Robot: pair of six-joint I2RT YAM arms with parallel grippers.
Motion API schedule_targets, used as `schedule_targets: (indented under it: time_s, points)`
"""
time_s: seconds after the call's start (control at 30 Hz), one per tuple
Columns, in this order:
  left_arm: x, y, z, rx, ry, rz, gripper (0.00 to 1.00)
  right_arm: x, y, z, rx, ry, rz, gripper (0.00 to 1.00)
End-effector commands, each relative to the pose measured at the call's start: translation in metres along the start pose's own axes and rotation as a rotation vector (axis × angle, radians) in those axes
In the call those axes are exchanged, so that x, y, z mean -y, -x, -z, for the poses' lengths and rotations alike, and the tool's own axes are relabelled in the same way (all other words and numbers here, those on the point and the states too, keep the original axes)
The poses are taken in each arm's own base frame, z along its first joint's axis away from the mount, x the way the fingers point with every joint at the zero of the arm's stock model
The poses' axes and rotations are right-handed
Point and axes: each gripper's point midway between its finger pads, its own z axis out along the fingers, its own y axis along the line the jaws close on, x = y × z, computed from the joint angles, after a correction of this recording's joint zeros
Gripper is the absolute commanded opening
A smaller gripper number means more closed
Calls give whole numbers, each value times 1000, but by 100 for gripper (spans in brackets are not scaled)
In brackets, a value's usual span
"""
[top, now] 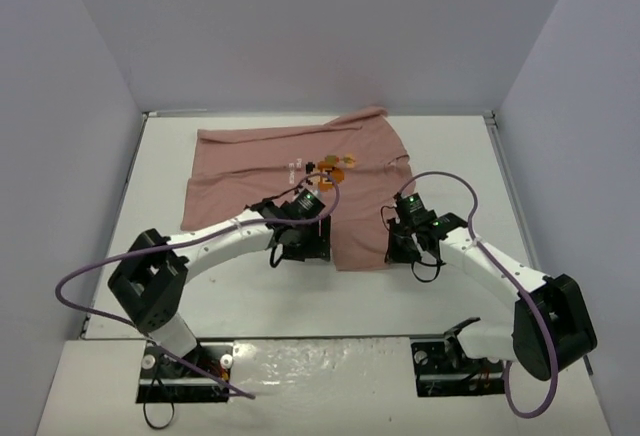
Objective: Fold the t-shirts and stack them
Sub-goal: Grap the side of the flattened tshirt closest away from the robot with both arms
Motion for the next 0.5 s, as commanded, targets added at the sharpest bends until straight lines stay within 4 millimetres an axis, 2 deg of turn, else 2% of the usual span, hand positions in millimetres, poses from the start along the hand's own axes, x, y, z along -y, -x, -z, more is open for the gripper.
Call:
schedule_targets:
  time_s: [0.0,0.13,0.33,0.47]
  points:
    - [-29,39,46,174,34,69,66,17,-8,18,15,-71,-54,0]
    - [-93,61,64,241,94,217,68,27,-9,24,26,-127,-80,0]
    - [-202,89,85,348,236,476,68,24,2,28,51,-127,-73,0]
    - [-249,91,87,380,282,639,68,16,14,33,75,-112,-67,0]
